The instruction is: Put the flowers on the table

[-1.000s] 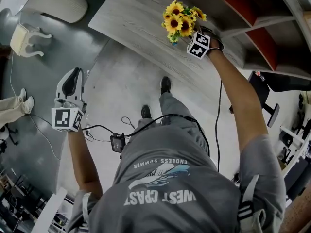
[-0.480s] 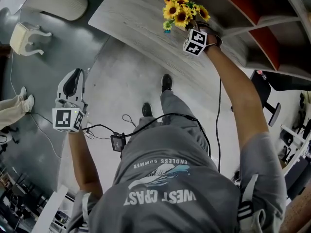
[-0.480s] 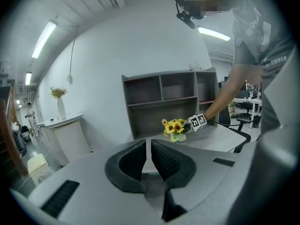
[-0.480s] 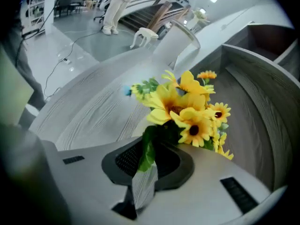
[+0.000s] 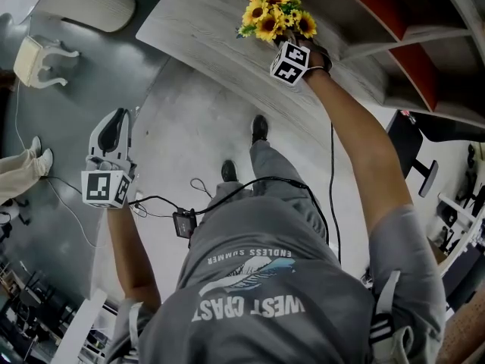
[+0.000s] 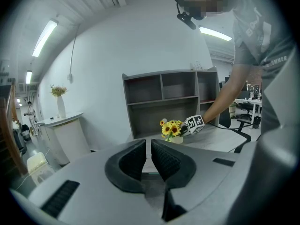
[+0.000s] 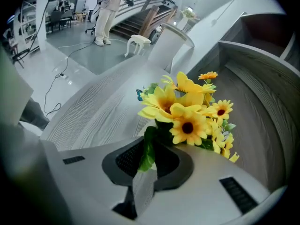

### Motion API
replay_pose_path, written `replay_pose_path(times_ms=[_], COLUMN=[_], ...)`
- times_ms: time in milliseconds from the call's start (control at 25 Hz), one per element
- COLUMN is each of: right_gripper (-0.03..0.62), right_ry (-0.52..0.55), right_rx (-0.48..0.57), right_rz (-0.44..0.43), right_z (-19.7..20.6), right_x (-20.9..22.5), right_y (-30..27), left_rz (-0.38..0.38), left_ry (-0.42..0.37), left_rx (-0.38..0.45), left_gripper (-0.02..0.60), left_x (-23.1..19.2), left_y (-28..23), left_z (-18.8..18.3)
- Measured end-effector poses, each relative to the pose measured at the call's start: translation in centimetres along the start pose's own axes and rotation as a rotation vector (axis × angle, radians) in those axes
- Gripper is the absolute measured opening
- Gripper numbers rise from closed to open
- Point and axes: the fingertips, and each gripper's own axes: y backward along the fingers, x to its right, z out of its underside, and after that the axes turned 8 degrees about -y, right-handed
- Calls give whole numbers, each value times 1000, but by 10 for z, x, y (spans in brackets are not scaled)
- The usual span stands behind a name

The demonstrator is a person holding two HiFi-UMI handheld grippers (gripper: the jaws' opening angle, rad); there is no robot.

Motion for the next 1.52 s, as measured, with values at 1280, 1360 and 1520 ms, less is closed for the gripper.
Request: replay_pose_path(times_ms=[1280,1360,1520], right_gripper=[110,110,110], right_ry=[132,120,121], right_rx=[58,63,59], right_rz=[176,187,181], right_z=[-46,-42,-37], right_x=[-8,-2,5], right_y=[-16,-19,-26], left_rz=[19,20,21], left_ry=[30,31,38], left_rx=[-37,-39,-46], left_gripper=[46,46,46], left_x=[5,6,5], left_y=[-8,-8,-8], left_z=[14,14,18])
